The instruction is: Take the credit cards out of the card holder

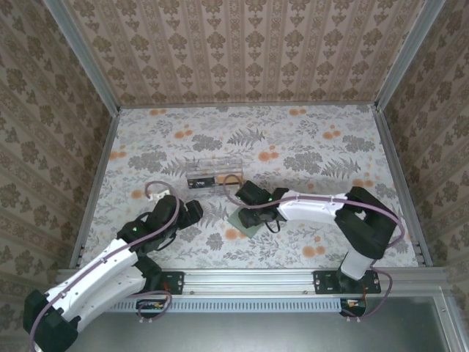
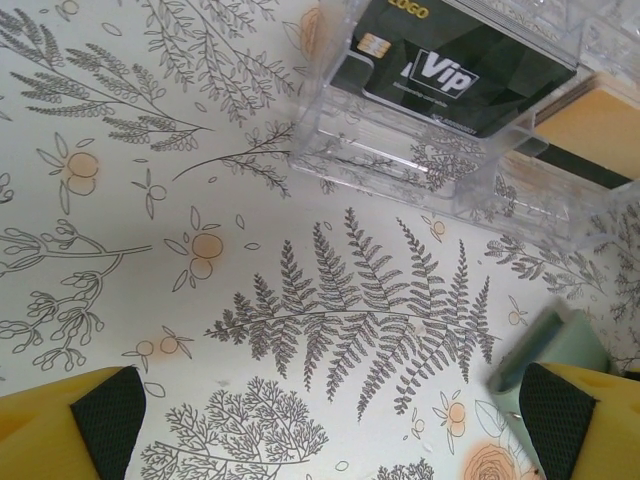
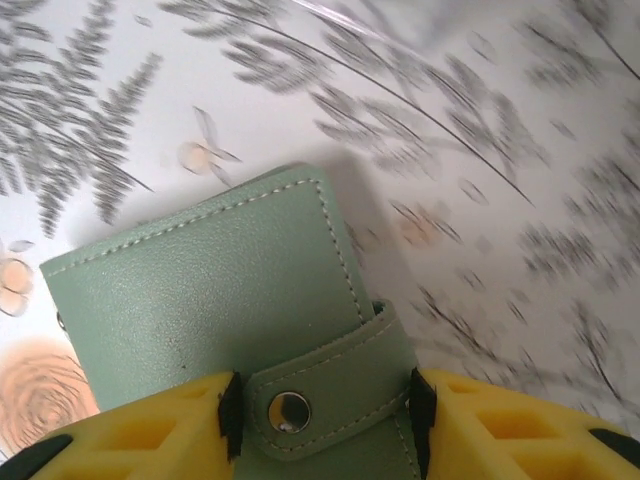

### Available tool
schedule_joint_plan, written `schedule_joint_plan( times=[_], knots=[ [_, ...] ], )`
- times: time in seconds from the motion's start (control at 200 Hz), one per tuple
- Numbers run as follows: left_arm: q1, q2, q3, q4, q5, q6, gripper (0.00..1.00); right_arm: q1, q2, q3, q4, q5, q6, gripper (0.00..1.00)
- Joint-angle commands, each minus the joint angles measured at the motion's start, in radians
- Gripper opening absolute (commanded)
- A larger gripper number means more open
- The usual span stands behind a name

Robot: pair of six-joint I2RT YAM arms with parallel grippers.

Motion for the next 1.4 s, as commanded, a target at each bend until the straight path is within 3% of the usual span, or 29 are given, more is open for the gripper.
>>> schedule_joint_plan(
  times=[0.0, 0.17, 0.355, 0.8, 1.075, 1.295, 1.39],
  knots=[
    [-0.046, 0.052, 0.046, 0.03, -0.045, 0.037, 1.0, -0.01, -0.093, -0.082, -0.029, 0.052, 0.131, 0.51],
    [-0.103, 0.179, 0.085, 0.107, -0.043, 0.051, 1.0, 0.015, -0.182, -0.095, -0.073, 0.115, 0.053, 0.53],
    [-0.154, 0.273, 0.144, 0.095, -0.083, 0.057, 1.0, 0.031, -0.145, -0.004, -0.176, 0.125, -0.053, 0.53],
    [-0.169, 0.256, 0.138, 0.072, -0.108, 0.044, 1.0, 0.062, 0.008, 0.058, -0.236, 0.108, -0.144, 0.5],
    [-0.17, 0.195, 0.107, 0.069, -0.124, 0.026, 1.0, 0.06, 0.012, 0.051, -0.227, 0.123, -0.139, 0.29],
    [-0.17, 0.188, 0.099, 0.084, -0.11, 0.03, 1.0, 0.055, -0.025, 0.037, -0.216, 0.114, -0.129, 0.0],
    [-0.169, 0.192, 0.092, 0.115, -0.084, 0.037, 1.0, 0.041, -0.052, 0.026, -0.207, 0.083, -0.113, 0.0]
  ],
)
